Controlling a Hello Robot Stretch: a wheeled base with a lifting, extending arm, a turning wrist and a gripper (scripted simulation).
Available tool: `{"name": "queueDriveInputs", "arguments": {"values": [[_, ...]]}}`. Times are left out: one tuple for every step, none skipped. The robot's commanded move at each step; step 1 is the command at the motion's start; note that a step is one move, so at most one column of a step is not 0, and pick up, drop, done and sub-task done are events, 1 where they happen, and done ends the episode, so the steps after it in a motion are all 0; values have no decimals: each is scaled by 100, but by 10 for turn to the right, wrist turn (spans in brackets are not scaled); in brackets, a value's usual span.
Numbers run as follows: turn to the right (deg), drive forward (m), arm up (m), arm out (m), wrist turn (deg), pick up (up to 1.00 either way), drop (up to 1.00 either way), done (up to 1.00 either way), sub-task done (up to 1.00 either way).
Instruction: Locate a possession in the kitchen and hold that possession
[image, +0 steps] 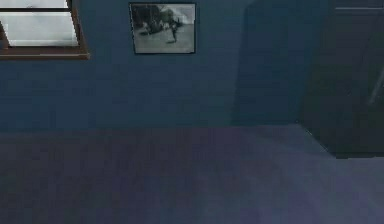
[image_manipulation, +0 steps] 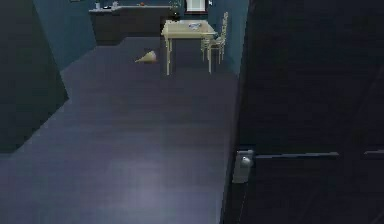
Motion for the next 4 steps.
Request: {"name": "queueDriveInputs", "arguments": {"values": [[390,0,0,0,0,0,0,0,0],[0,45,0,0,0,0,0,0,0],[450,0,0,0,0,0,0,0,0],[0,50,0,0,0,0,0,0,0]]}}
